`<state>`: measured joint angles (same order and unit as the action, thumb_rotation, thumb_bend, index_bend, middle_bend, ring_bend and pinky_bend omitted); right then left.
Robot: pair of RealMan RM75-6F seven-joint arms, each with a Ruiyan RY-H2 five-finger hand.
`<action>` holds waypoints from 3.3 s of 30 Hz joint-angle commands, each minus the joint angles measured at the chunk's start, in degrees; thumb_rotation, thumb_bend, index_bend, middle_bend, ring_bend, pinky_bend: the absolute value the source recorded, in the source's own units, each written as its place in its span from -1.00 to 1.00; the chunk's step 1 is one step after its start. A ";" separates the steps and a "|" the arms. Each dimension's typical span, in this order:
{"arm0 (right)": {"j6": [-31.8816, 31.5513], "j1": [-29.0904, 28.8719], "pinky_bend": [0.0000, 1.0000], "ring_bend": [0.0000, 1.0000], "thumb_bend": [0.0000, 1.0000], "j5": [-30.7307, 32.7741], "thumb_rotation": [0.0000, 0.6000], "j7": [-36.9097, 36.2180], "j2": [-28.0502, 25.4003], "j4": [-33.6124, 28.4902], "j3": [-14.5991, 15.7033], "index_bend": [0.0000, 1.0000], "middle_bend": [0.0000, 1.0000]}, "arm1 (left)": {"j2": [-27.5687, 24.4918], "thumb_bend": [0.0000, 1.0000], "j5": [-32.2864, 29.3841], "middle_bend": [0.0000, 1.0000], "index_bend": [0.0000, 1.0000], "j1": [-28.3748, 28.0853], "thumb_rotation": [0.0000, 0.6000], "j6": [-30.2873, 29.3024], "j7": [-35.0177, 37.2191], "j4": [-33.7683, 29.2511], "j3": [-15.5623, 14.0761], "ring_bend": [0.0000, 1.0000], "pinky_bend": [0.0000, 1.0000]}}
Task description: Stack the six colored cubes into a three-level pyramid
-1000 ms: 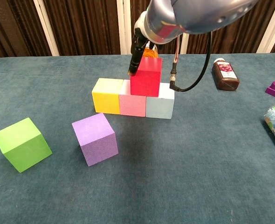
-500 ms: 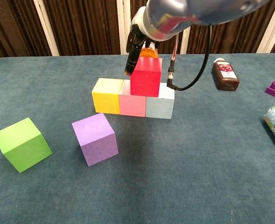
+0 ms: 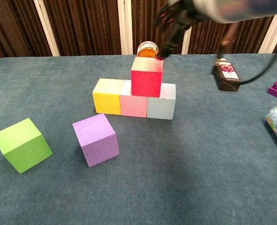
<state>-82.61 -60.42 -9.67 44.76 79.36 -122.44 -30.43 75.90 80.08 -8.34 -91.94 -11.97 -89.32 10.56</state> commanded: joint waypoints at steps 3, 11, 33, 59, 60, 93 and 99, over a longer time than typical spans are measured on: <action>-6.27 18.15 -1.00 -1.00 -0.44 -23.10 1.00 -12.23 -11.27 -8.59 15.59 -0.67 -0.72 | -3.26 -0.45 1.78 -0.98 -0.83 -1.08 1.00 4.84 2.61 -2.00 -2.34 -1.00 -1.00; -10.45 34.06 -1.00 -1.00 -0.44 -51.16 1.00 -29.16 -12.43 3.32 30.74 -0.73 -0.72 | -13.59 -0.45 5.69 -0.97 -0.84 -8.26 1.00 17.45 7.43 -5.11 -2.83 -1.00 -1.00; -19.63 48.56 -1.00 -1.00 -0.44 -67.76 1.00 -40.26 -2.36 29.80 31.57 -0.75 -0.72 | -24.53 -0.56 4.24 -0.93 -0.89 -24.80 1.00 45.33 -2.72 -17.70 -4.16 -1.00 -1.00; -14.02 52.60 -1.00 -1.00 -0.44 -64.41 1.00 -39.57 -1.48 27.84 24.74 -0.75 -0.72 | -16.32 -0.56 17.43 -0.82 -0.81 -25.38 1.00 41.47 3.41 -4.39 -12.74 -1.00 -1.00; -13.89 52.71 -1.00 -1.00 -0.44 -64.39 1.00 -39.52 -1.46 27.77 24.55 -0.75 -0.72 | -15.92 -0.56 17.53 -0.81 -0.80 -25.32 1.00 41.16 3.82 -3.83 -12.89 -1.00 -1.00; -9.10 54.73 -1.00 -1.00 -0.44 -62.66 1.00 -39.23 -1.77 26.21 20.76 -0.75 -0.72 | -8.40 -0.35 20.46 -0.61 -0.56 -26.93 1.00 37.39 9.00 3.19 -16.08 -1.00 -1.00; -8.72 55.04 -1.00 -1.00 -0.45 -62.54 1.00 -39.11 -1.87 25.86 20.35 -0.75 -0.73 | -8.06 -0.35 20.50 -0.53 -0.50 -26.84 1.00 36.10 9.38 3.40 -16.20 -1.00 -1.00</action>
<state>-91.36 -5.39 -72.20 5.64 77.51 -96.55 -10.06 67.81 100.58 -35.19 -55.80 -2.63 -85.94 -5.61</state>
